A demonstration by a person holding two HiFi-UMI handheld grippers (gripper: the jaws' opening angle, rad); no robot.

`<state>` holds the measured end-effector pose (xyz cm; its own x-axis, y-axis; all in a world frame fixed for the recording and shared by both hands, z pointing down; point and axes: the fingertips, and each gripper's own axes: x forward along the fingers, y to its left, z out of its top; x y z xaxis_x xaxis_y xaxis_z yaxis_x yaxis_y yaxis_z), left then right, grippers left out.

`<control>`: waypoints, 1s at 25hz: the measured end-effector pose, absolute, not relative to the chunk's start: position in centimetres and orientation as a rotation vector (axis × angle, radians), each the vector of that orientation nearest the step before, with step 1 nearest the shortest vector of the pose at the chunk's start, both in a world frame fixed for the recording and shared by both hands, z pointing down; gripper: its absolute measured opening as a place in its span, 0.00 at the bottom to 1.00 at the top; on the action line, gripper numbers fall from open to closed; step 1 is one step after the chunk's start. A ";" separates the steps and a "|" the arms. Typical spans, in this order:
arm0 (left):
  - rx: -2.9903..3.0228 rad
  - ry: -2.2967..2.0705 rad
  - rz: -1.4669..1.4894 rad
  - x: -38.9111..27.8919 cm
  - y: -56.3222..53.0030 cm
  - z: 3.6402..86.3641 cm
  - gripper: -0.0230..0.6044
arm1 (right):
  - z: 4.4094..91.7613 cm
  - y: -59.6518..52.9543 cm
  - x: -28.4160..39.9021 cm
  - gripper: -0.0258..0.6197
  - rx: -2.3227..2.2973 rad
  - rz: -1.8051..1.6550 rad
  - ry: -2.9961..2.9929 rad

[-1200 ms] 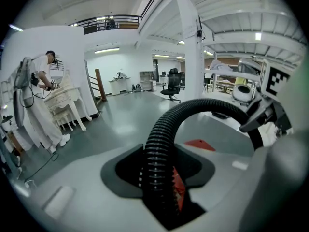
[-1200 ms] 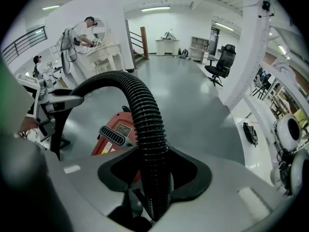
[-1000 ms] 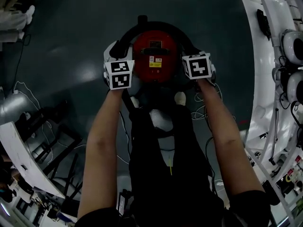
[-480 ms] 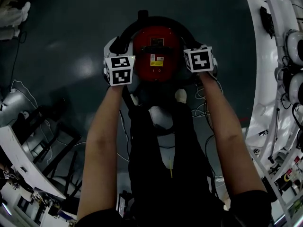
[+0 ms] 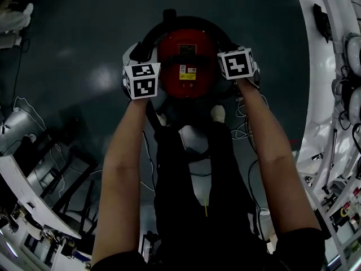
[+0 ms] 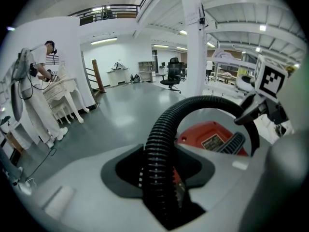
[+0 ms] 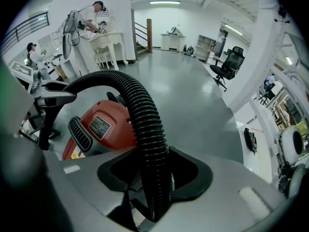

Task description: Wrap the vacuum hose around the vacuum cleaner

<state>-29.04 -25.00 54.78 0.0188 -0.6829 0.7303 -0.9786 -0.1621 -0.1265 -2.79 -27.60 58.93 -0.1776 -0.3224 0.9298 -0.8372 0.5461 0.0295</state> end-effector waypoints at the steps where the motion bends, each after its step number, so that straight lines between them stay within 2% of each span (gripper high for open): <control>1: 1.884 -1.687 0.962 -29.0 -25.2 55.1 0.33 | 59.3 -27.8 -2.7 0.33 0.968 0.620 -1.742; 25: 1.868 -1.619 1.130 -29.3 -27.7 59.3 0.33 | 63.4 -29.4 -2.3 0.33 0.915 0.590 -1.700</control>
<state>-29.31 -27.72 59.31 -0.0084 -0.6116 0.7911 -0.9534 -0.2336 -0.1908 -2.30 -29.40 63.35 -0.1388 -0.2838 0.9488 -0.8104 0.5833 0.0559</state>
